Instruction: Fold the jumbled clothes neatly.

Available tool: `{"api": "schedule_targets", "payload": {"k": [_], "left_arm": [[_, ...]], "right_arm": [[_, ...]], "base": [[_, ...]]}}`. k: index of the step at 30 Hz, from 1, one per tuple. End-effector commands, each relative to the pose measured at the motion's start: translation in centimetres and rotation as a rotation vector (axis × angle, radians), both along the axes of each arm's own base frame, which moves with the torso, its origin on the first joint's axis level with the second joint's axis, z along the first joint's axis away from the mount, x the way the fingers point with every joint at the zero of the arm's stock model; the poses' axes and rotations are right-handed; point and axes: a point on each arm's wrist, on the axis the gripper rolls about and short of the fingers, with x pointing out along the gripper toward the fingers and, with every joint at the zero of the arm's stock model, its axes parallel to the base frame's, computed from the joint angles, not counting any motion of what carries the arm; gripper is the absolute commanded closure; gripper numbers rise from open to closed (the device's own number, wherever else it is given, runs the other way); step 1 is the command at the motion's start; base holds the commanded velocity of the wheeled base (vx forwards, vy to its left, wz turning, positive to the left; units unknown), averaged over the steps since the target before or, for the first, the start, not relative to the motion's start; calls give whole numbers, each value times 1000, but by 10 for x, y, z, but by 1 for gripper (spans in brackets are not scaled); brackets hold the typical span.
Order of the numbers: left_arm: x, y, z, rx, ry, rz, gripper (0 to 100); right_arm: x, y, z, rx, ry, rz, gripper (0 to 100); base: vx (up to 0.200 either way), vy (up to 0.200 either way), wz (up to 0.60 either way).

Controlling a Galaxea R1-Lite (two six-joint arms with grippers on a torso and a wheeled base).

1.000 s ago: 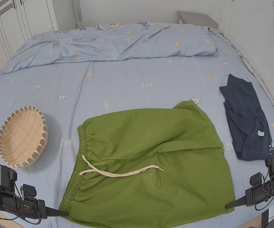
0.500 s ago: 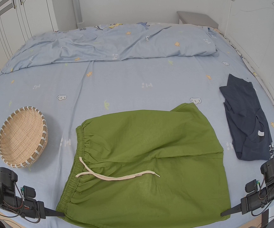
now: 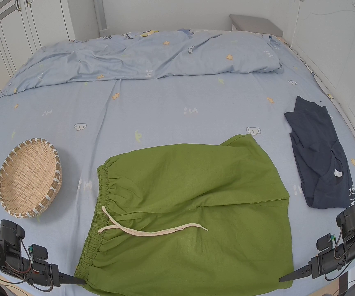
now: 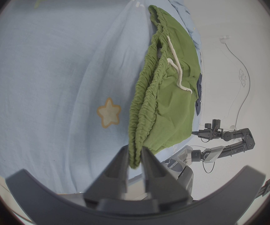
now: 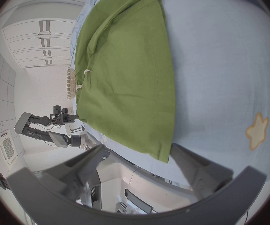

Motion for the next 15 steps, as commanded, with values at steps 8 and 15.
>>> {"api": "schedule_targets", "payload": {"k": [8, 15], "left_arm": [[-4, -1, 7, 8, -45, 10, 0], [-3, -1, 39, 29, -205, 80, 0]], "right_arm": [[1, -1, 1, 0, -27, -9, 0], [7, -9, 25, -1, -223, -71, 0]], "base": [[0, 0, 0], [0, 0, 0]]}}
